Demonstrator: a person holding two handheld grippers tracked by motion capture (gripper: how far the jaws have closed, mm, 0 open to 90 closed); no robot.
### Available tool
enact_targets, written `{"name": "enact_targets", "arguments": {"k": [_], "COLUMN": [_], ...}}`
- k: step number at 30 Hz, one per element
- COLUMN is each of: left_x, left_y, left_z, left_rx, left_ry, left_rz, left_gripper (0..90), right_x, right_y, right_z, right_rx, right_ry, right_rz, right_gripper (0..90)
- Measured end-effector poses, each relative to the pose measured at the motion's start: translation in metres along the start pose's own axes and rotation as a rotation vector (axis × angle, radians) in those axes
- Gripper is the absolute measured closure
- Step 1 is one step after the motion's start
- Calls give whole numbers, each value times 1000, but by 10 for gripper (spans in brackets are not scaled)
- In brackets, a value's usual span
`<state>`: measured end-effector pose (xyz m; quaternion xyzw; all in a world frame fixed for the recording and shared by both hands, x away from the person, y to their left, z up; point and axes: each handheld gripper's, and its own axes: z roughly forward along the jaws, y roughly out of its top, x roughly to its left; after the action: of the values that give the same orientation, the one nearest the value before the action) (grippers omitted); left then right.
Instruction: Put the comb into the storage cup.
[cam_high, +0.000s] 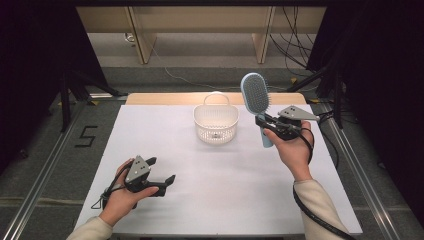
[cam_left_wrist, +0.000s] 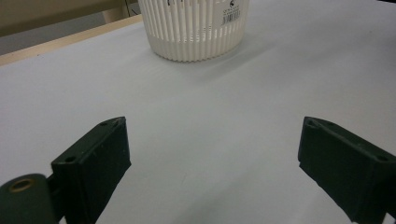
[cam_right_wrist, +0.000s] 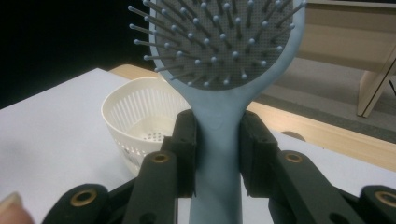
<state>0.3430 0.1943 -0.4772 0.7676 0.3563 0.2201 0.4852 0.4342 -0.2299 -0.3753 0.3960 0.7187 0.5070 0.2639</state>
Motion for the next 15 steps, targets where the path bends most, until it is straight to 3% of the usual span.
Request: {"name": "enact_targets", "arguments": {"k": [15], "left_x": [0], "left_y": [0], "left_z": [0], "left_rx": [-1], "left_ry": [1], "left_rz": [3], "left_gripper": [86], "right_x": [1], "right_y": [4], "right_z": [4], "right_rx": [-6], "right_ry": [5], "right_rz": [4], "right_gripper": [709]}}
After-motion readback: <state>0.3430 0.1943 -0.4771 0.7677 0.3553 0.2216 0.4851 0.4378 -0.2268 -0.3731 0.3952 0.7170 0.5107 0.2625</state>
